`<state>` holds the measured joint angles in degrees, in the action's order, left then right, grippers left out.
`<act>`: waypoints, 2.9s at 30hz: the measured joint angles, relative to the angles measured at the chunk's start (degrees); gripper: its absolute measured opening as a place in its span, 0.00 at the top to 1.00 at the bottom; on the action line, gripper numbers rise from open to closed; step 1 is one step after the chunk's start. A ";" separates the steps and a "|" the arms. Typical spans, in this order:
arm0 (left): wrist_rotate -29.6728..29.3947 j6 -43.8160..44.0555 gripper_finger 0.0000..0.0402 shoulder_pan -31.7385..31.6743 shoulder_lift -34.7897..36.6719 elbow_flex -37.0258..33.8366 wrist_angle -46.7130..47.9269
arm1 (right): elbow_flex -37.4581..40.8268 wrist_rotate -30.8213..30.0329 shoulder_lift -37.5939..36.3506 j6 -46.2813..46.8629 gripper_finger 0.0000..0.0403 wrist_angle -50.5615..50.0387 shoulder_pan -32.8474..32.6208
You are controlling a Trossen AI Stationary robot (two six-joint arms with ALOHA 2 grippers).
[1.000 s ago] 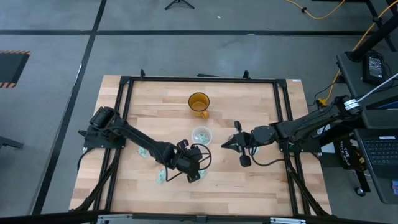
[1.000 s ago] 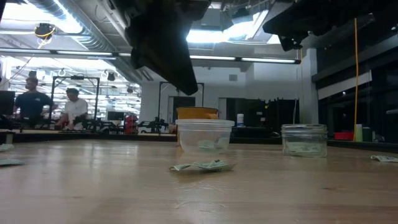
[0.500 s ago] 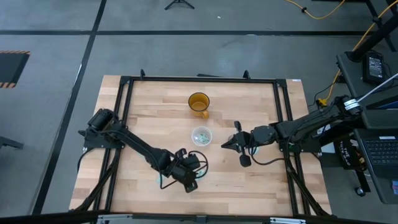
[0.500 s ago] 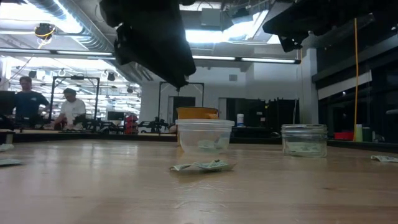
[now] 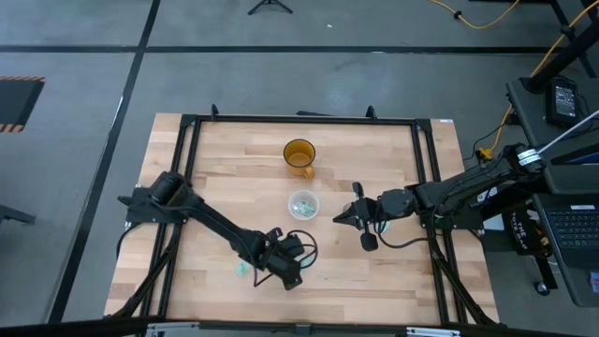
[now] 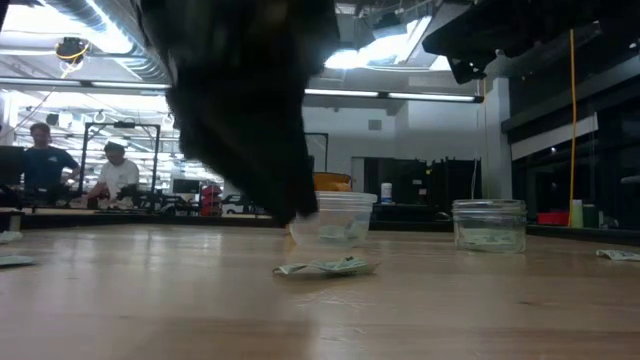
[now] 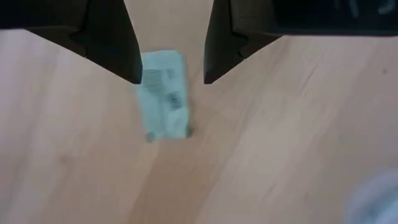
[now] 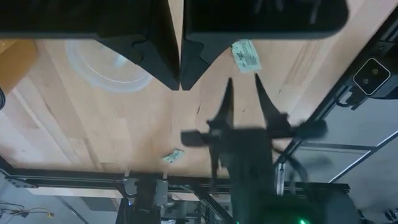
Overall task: Pick and place Stevia / Truvia into bins
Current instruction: Put the green stevia packet into the transparent container
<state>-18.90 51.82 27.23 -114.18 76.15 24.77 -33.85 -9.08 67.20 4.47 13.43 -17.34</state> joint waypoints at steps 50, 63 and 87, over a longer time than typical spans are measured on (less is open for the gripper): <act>5.75 -18.52 1.00 0.83 2.25 -0.15 1.49 | 0.00 0.00 0.02 2.84 0.95 -0.09 -0.02; 5.47 -25.36 1.00 1.46 5.97 -0.06 2.91 | 0.00 0.02 0.04 4.52 0.95 -1.32 -0.02; 5.22 -34.78 1.00 -7.36 21.80 -16.70 -13.84 | -0.01 0.05 1.78 4.24 0.95 -0.74 -3.22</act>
<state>-13.68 17.04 19.87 -92.38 59.46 10.93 -33.86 -9.03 68.98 8.71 12.69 -20.57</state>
